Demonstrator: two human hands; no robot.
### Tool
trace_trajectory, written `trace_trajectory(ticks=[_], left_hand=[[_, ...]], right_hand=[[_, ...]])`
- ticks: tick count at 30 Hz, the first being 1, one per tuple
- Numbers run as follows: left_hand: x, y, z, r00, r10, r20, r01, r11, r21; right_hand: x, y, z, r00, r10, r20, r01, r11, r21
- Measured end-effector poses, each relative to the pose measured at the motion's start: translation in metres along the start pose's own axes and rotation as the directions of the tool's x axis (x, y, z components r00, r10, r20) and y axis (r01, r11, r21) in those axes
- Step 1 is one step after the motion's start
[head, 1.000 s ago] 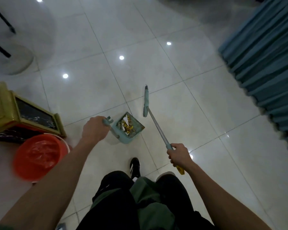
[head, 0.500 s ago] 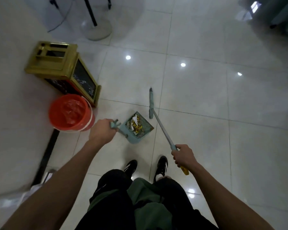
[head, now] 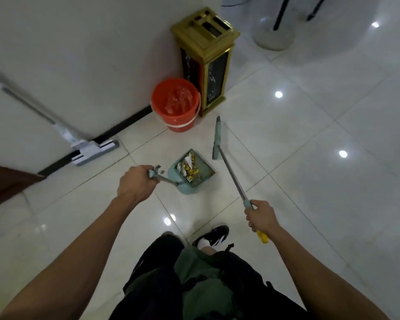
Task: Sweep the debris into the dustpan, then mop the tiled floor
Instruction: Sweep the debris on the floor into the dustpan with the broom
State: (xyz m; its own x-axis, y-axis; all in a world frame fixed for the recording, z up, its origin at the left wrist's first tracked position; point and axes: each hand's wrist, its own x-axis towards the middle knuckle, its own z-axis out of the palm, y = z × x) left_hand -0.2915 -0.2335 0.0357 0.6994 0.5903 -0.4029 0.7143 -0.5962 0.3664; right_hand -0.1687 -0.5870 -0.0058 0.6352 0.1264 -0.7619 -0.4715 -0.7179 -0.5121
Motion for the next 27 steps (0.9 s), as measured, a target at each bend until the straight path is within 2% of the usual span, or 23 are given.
trace_trajectory(ticks=[6,13,19,27], left_hand=[[-0.077,-0.078,0.010,0.978,-0.201,-0.058,0.195,0.976,-0.094],[-0.159,-0.137,0.030,0.922,-0.376,-0.093,0.358,0.918,-0.168],[-0.179,-0.149,0.038,0.870,-0.485,-0.089,0.464,0.866,-0.189],[-0.166,-0.116,0.054,0.787,-0.613,-0.076,0.597,0.786,-0.163]], right_hand=[[0.001,-0.027,0.034,0.987,-0.124,0.103,0.139,0.977,-0.160],[-0.007,-0.048,0.087,0.957,-0.130,0.260,0.172,0.974,-0.146],[0.010,-0.076,0.121,0.934,-0.075,0.350,0.140,0.977,-0.163],[0.067,-0.110,0.151,0.894,0.063,0.443,0.011,0.987,-0.161]])
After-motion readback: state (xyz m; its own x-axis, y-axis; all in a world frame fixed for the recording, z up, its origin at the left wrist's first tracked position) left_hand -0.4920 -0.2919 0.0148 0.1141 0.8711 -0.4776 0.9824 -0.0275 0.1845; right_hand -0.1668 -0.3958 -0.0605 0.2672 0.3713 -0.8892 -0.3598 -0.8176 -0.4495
